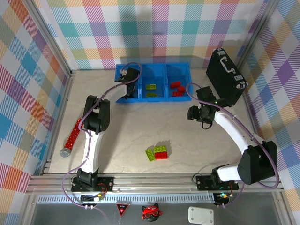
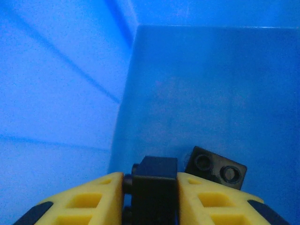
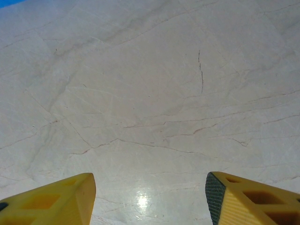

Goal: Sort the legos into containers by color
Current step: Place the lego in the container.

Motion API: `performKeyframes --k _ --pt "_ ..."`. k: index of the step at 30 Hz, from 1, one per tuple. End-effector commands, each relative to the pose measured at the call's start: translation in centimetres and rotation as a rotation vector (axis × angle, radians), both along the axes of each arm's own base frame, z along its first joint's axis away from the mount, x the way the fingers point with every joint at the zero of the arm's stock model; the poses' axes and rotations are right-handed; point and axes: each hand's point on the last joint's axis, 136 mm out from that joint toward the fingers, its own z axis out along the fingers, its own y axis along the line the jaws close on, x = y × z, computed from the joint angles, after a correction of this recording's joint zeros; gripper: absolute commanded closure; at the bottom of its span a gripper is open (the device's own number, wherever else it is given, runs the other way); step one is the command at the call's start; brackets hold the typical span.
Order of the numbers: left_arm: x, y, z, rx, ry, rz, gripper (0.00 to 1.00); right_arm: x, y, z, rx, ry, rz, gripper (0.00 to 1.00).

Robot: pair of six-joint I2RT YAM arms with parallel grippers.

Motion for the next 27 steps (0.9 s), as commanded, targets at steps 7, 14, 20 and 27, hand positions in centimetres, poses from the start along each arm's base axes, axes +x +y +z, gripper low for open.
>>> performKeyframes --k 7,14,20,27 --pt "0.0 -0.1 3.4 -0.062 -0.044 0.013 0.62 -1.0 -0.5 0.9 0.009 -0.004 -0.002 0.35" --pt "-1.8 -0.4 5.5 -0.126 -0.056 0.000 0.62 -1.2 0.2 1.9 0.045 -0.017 0.025 0.37" --pt "-4.3 -1.1 5.9 -0.199 0.006 -0.036 0.61 -1.2 1.2 2.0 0.088 -0.003 0.052 0.38" --pt "-8.6 -2.3 5.8 -0.258 0.084 -0.073 0.61 -1.3 2.8 1.2 0.136 0.028 0.076 0.39"
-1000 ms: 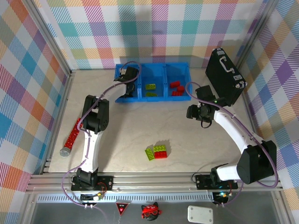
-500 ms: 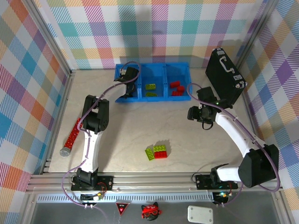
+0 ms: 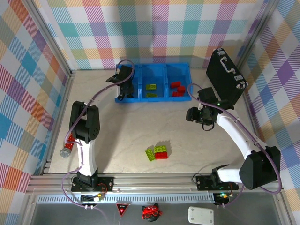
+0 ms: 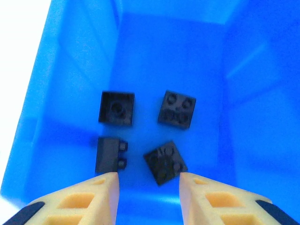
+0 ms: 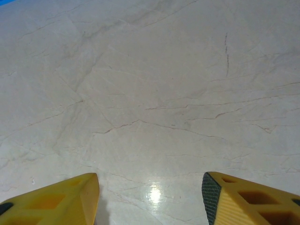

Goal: Sort the legos into containers by color
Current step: Place the lego in the container, then pick up the lego from the bottom-center of the table.

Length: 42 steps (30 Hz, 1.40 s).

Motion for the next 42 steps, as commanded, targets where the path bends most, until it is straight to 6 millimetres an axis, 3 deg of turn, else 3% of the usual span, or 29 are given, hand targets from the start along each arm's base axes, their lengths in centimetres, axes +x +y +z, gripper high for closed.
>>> performKeyframes --k 1,12,21,32,42 --pt "-3.2 -0.8 0.1 -0.055 0.066 -0.019 0.61 0.0 1.4 0.0 0.037 0.020 0.031 0.39" --pt "-11.2 -4.1 -0.2 -0.139 0.158 -0.086 0.61 -1.6 4.0 -1.8 0.005 0.088 0.104 0.39" --pt "-15.0 -4.5 -1.3 -0.249 0.211 -0.074 0.61 -3.9 7.0 -3.0 -0.010 0.152 0.145 0.39" --pt "-17.0 -1.1 -1.3 -0.279 0.207 -0.021 0.61 -7.2 13.0 -5.5 -0.072 0.240 0.224 0.38" --pt "-18.3 2.7 -1.2 -0.311 0.198 0.036 0.61 -10.2 16.5 -8.6 -0.169 0.312 0.244 0.30"
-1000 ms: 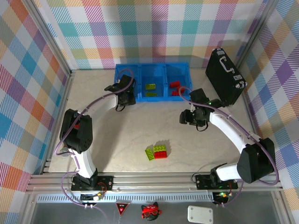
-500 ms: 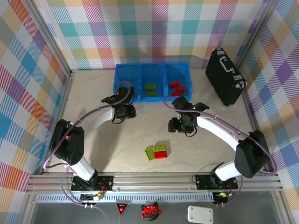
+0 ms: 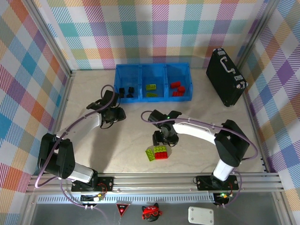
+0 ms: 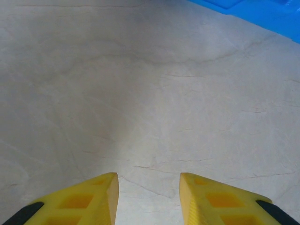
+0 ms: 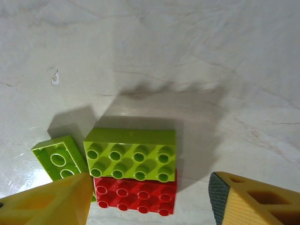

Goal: Sort the legos into containers by color
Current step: Pick up the lego from the bottom-center of the table.

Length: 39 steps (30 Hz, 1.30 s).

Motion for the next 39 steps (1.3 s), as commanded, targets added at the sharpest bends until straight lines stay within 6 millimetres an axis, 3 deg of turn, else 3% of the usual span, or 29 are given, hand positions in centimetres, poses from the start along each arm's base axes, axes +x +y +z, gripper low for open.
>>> performKeyframes --k 1,7,20,39 --pt "-0.4 0.6 0.5 -0.029 -0.014 -0.002 0.61 -0.3 0.6 -0.2 -0.045 0.001 -0.041 0.29" --pt "-0.7 1.3 0.7 -0.030 -0.019 0.001 0.61 -0.7 1.5 -1.4 -0.067 0.020 -0.046 0.25" --pt "-0.9 1.4 0.6 -0.042 -0.018 0.010 0.61 -1.4 1.4 -3.3 -0.116 0.056 -0.052 0.25" --pt "-1.0 1.5 1.0 -0.040 -0.025 0.010 0.61 -1.1 1.6 -2.8 -0.104 0.035 -0.042 0.35"
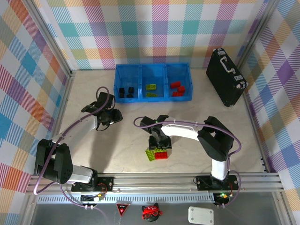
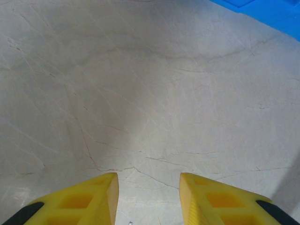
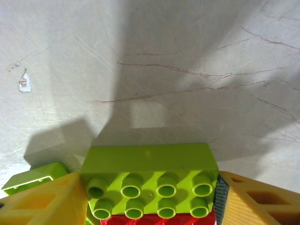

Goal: Sort the legos into containers by color
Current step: Pick up the lego from the bottom-center of the table, then place the lego in the container.

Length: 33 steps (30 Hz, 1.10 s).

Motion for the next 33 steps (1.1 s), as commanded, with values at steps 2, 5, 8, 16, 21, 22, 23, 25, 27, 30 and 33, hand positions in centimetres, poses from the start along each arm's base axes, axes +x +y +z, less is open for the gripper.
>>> performKeyframes --k 2,5,8,16,21,22,23,25,27,30,33 --pt "-0.2 0.3 0.9 -0.009 -0.026 -0.002 0.61 0.1 0.2 0.8 -0.002 -0.018 0.010 0.36" --pt "-0.3 0.4 1.1 -0.010 -0.033 -0.003 0.61 0.5 0.2 1.2 -0.005 -0.031 0.019 0.37" --pt "-0.6 0.5 1.3 -0.008 -0.036 -0.003 0.61 1.1 0.3 1.9 -0.002 -0.048 0.029 0.37" --pt "-1.6 0.8 2.1 -0.009 -0.052 -0.011 0.61 4.6 0.9 4.2 0.035 -0.110 0.053 0.36" --pt "-2.5 0.5 2.3 -0.044 -0.059 -0.011 0.61 8.0 1.6 5.9 0.065 -0.160 0.068 0.36" --pt "-2.6 0.5 2.3 -0.046 -0.061 -0.010 0.60 8.6 1.6 6.2 0.067 -0.170 0.068 0.36" --pt "-2.8 0.5 2.3 -0.050 -0.062 -0.008 0.60 9.4 1.8 6.5 0.075 -0.181 0.074 0.36" --pt "-3.1 0.5 2.3 -0.059 -0.063 -0.006 0.60 10.8 1.9 7.2 0.083 -0.203 0.079 0.36" --pt "-3.5 0.5 2.2 -0.066 -0.058 -0.005 0.60 12.3 2.1 7.8 0.096 -0.226 0.088 0.36" --pt "-3.8 0.6 2.2 -0.066 -0.057 -0.004 0.60 14.6 1.9 8.5 0.103 -0.251 0.083 0.36" --pt "-4.0 0.8 2.3 -0.057 -0.061 0.002 0.60 16.8 2.1 9.0 0.124 -0.278 0.080 0.36"
